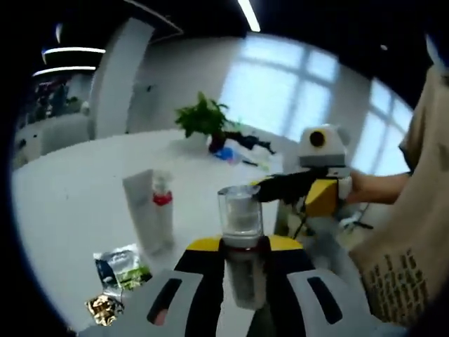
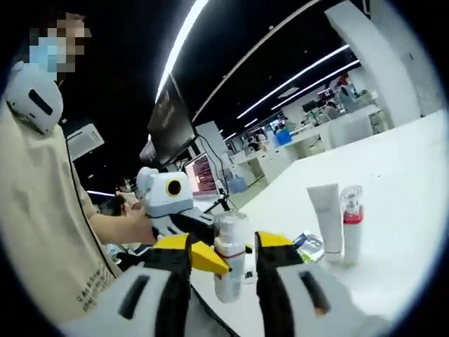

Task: Arrange the skincare products in the storage area until every visible bottle or jar stands upright without overlapping.

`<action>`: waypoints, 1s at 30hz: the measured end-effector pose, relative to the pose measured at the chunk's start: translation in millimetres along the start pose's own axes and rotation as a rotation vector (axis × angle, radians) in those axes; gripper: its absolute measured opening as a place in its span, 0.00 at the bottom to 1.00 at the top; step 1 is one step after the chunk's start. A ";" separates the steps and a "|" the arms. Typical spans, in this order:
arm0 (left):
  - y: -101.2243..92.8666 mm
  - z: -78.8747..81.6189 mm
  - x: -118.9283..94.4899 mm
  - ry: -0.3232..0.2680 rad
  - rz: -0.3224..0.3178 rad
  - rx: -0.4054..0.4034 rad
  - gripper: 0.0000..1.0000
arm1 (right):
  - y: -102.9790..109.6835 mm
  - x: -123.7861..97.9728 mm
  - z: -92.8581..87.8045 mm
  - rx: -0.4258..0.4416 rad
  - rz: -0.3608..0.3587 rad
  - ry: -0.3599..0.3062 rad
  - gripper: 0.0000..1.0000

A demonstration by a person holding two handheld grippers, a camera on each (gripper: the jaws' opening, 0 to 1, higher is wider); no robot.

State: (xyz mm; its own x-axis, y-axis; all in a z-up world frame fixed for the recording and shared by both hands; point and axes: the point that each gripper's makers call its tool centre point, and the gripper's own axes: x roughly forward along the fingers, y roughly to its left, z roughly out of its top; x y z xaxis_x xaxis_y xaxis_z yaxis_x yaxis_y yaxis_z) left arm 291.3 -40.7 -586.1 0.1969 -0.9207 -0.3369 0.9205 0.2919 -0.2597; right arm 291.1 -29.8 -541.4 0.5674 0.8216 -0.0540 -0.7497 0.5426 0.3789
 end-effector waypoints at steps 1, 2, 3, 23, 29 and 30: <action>-1.0 0.0 1.6 0.003 0.001 0.011 0.18 | 0.6 3.1 -1.5 -0.014 -0.008 0.006 0.34; -1.6 0.4 2.5 0.003 0.001 0.014 0.18 | 0.2 4.9 -3.0 -0.016 -0.014 0.009 0.34; -0.5 0.8 3.0 0.005 0.001 0.021 0.18 | -1.2 6.6 -4.2 -0.019 -0.027 0.011 0.33; 9.3 -10.2 20.4 0.054 0.015 0.114 0.19 | -28.9 6.0 -16.4 -0.110 -0.186 0.054 0.21; 14.7 -14.1 27.4 0.070 0.018 0.135 0.19 | -35.3 7.5 -20.6 -0.178 -0.198 0.096 0.20; 16.3 -16.3 29.0 0.076 0.019 0.141 0.19 | -36.2 7.8 -22.0 -0.186 -0.198 0.104 0.20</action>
State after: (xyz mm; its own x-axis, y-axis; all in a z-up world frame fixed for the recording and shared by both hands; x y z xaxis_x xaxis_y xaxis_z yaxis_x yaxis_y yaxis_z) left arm 306.6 -58.4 -614.9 0.1932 -0.8915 -0.4098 0.9562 0.2647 -0.1251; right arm 315.2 -39.2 -575.9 0.6783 0.7046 -0.2082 -0.6827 0.7092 0.1759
